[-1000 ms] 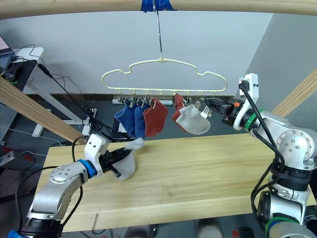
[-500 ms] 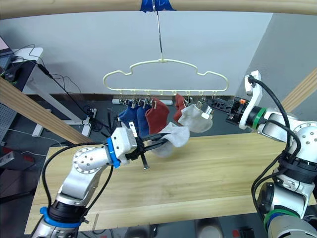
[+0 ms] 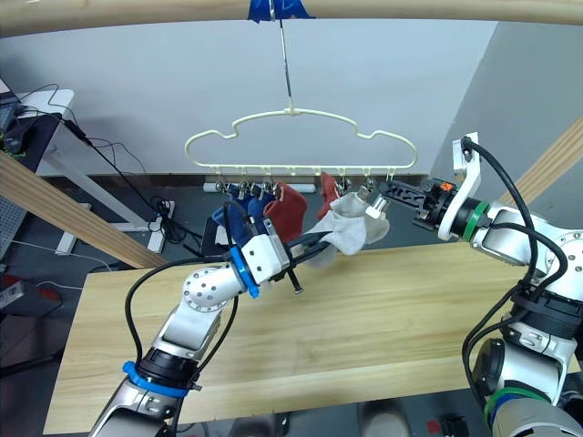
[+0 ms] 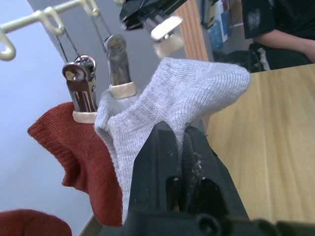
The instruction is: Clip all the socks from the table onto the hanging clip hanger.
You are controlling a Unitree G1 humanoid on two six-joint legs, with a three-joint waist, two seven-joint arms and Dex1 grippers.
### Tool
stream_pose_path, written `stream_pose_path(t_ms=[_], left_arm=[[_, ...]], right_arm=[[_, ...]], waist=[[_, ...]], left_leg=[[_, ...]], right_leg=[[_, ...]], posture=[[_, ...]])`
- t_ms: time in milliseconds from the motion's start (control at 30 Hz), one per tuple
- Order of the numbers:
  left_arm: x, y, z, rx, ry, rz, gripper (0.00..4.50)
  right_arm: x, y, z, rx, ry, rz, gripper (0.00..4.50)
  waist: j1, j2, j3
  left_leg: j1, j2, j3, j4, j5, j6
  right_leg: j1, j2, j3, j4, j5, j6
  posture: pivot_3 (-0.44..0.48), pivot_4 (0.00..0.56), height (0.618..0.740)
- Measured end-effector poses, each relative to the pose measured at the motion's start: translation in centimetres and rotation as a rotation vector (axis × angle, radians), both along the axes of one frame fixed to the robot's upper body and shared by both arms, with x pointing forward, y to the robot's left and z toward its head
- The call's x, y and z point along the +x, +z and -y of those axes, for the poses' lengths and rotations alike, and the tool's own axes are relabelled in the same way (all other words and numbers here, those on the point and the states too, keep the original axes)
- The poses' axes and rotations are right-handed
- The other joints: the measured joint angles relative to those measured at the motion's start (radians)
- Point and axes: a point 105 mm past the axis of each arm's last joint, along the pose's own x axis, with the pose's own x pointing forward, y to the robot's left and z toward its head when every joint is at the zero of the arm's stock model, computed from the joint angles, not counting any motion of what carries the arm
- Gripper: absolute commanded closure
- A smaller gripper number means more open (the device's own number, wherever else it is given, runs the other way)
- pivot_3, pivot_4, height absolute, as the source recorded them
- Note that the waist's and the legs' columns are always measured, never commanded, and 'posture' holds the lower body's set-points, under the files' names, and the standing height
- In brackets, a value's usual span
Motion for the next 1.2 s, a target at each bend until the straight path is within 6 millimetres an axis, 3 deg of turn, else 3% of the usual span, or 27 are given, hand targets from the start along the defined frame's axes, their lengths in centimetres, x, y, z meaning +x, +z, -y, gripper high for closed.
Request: stream_pose_path(t_ms=[300, 733, 1200], left_arm=[[0.5, 0.7, 1.2, -0.036, -0.008, 0.015, 4.47], [-0.1, 0.7, 0.7, -0.025, -0.026, 0.015, 4.47], [0.0, 1.3, 1.4, -0.055, -0.034, 0.015, 4.47]], right_arm=[[-0.4, 0.3, -0.1, 0.012, -0.018, -0.016, 4.50], [-0.2, 0.5, 0.2, 0.004, -0.052, -0.011, 4.50], [-0.2, 0.0, -0.6, 0.007, -0.036, -0.031, 4.50]], waist=[[-0.017, 0.000, 0.000], [-0.014, 0.000, 0.000], [-0.014, 0.000, 0.000]], left_leg=[[0.000, 0.000, 0.000, 0.000, 0.000, 0.000], [0.000, 0.000, -0.001, 0.000, 0.000, 0.000], [0.000, 0.000, -0.001, 0.000, 0.000, 0.000]], right_leg=[[0.000, 0.000, 0.000, 0.000, 0.000, 0.000], [0.000, 0.000, 0.000, 0.000, 0.000, 0.000], [0.000, 0.000, -0.001, 0.000, 0.000, 0.000]], posture=[[-0.214, 0.301, 0.740], [-0.208, 0.302, 0.740], [-0.207, 0.307, 0.740]])
